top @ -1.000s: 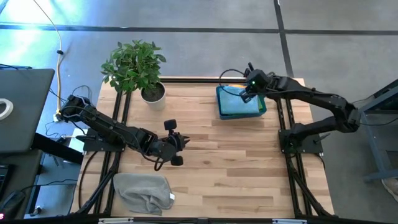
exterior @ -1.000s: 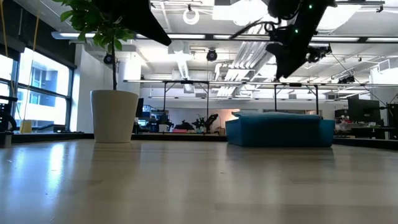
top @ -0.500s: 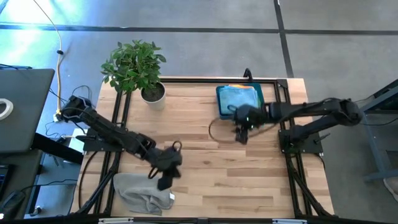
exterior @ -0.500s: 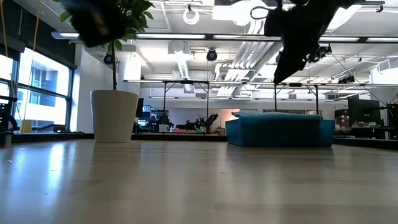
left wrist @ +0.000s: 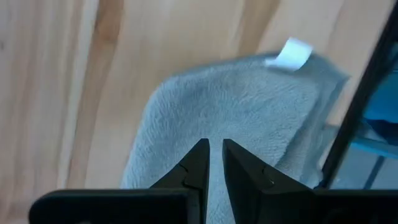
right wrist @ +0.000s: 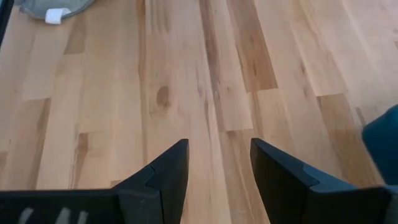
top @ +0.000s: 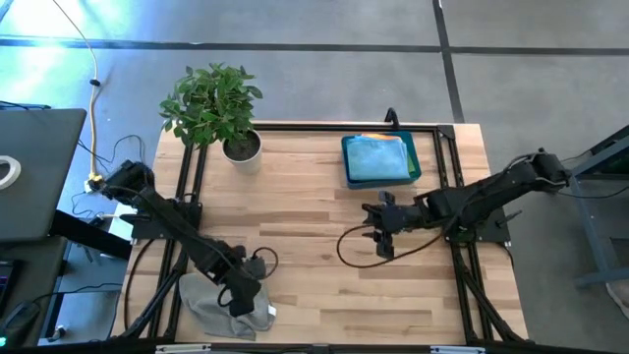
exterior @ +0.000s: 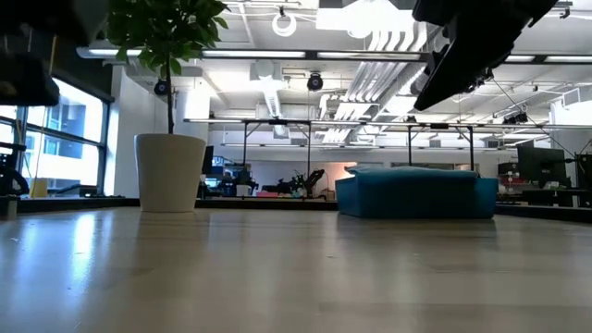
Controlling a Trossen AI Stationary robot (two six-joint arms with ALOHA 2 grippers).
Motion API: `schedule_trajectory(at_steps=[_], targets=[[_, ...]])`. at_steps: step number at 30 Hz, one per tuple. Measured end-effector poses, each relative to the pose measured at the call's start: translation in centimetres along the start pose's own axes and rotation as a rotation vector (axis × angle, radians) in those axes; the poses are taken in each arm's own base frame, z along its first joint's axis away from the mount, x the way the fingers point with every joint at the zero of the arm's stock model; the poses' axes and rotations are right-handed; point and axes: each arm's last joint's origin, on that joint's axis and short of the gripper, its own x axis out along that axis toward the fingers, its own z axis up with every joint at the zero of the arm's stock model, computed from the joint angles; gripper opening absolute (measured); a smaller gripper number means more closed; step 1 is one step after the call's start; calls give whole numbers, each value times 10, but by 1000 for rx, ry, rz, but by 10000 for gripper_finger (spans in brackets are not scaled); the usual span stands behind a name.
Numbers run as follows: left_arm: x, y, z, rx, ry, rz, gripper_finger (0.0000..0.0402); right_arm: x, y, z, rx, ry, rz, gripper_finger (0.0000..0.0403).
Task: Fold microfiber towels
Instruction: Fold the gray microfiber cloth
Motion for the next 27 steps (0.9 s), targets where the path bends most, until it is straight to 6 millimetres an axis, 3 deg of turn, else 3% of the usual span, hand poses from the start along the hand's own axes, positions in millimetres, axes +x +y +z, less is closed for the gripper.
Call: schedule_trajectory(at_steps=[9, 14, 22, 27], targets=[[52, -3, 0, -76, 84, 94, 37, -2, 8, -2, -24, -5, 23, 165], [63, 0, 10, -49, 51, 113, 37, -1, 7, -2, -25, -4, 19, 165], [63, 21, 64, 74, -283, 166, 37, -1, 7, -2, -25, -12, -9, 165], [61, 50, 110, 127, -459, 231, 37, -1, 7, -2, -7, -9, -9, 165]])
